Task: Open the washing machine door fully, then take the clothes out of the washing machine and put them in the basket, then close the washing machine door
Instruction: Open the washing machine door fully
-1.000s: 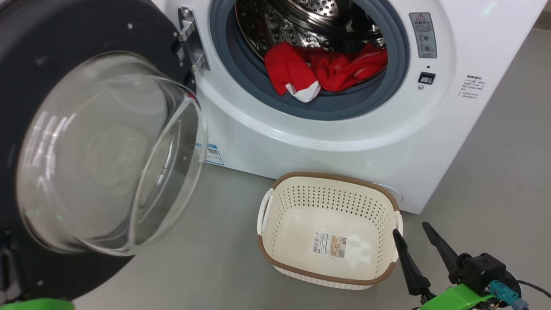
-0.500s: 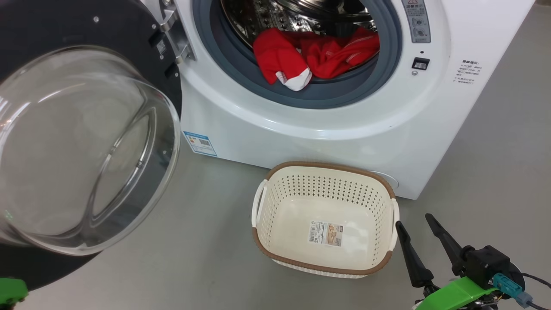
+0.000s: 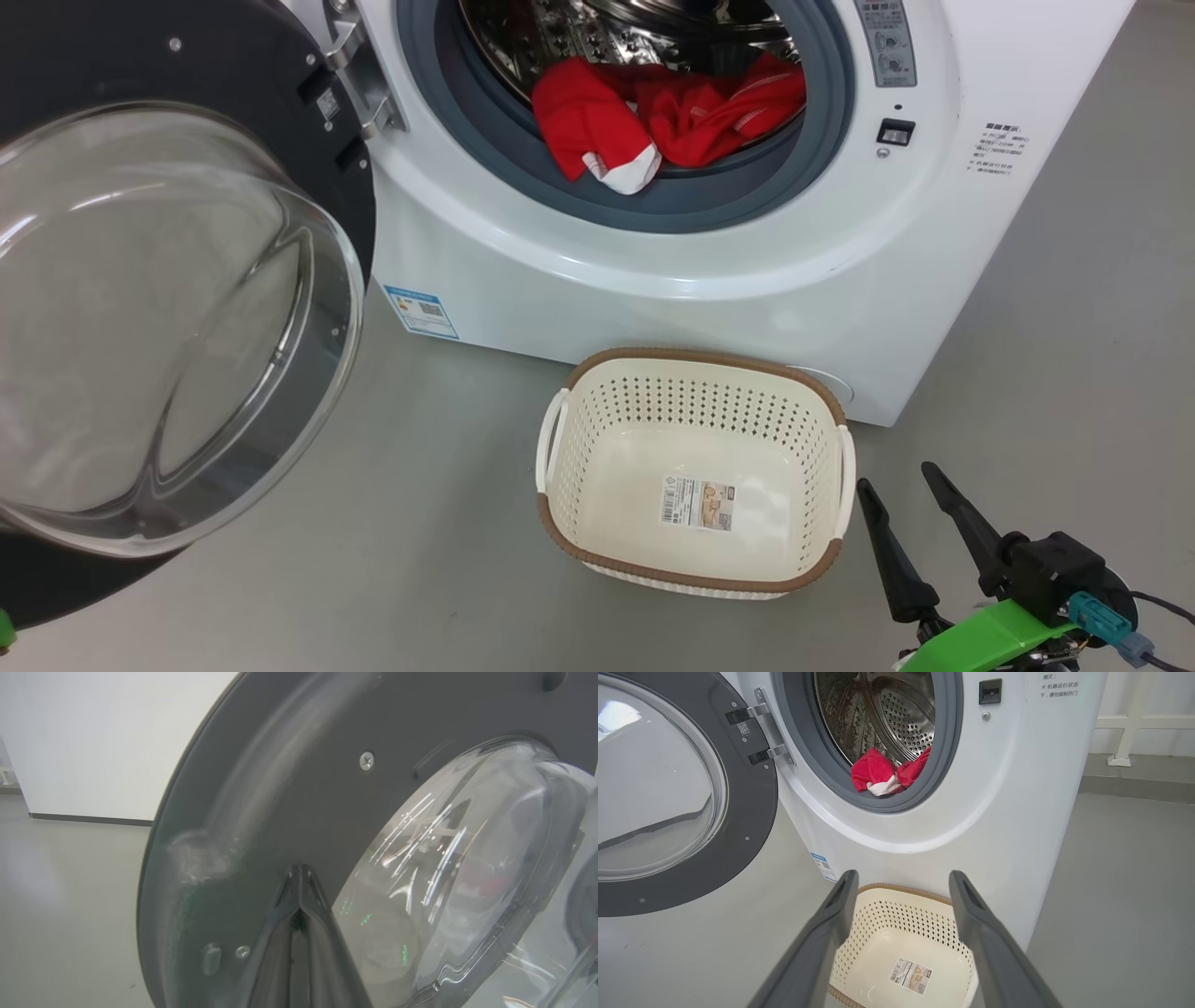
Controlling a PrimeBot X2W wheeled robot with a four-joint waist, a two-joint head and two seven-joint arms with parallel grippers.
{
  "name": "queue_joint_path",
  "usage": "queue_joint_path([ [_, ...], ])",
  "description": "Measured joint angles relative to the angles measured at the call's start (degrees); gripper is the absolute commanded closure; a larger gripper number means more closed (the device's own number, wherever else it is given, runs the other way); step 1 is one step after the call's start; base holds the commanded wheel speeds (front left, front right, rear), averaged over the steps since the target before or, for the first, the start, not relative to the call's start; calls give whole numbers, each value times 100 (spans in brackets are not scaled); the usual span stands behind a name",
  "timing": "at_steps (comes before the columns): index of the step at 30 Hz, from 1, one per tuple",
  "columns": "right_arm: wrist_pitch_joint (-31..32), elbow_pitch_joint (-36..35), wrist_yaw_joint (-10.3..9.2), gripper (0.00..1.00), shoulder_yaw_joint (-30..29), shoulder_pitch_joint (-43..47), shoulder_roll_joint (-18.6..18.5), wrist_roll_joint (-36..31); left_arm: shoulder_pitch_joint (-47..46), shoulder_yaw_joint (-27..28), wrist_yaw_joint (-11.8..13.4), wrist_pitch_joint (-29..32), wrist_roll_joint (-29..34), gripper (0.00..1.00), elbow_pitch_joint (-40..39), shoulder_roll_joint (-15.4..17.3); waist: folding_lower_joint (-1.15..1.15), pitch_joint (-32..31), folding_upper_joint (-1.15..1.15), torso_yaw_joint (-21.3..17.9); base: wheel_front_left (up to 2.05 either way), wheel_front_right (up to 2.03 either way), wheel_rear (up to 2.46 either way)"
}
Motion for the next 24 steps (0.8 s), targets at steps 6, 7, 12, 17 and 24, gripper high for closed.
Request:
queue_joint_path([
  [6, 0, 5, 0, 0, 4, 0, 43, 0, 10, -69, -2, 1, -30, 100, 71, 29, 0, -90, 0, -18, 0, 0, 0],
  [7, 0, 9, 0, 0, 5, 0, 56, 1, 28, -113, -2, 1, -63, 100, 45, 27, 0, -112, 0, -19, 0, 0, 0],
  [12, 0, 23, 0, 0, 4, 5, 73, 2, 324, -467, -1, 1, -235, 100, -200, 1, 0, -227, 0, -17, 0, 0, 0],
  [17, 0, 30, 0, 0, 3, 14, 90, 3, 736, -743, -1, 1, -334, 100, -500, -130, 0, -322, 0, -19, 0, 0, 0],
  [24, 0, 27, 0, 0, -7, 14, 105, 4, 1256, -1625, -1, 1, -510, 100, -948, -222, 0, -401, 0, -83, 0, 0, 0],
])
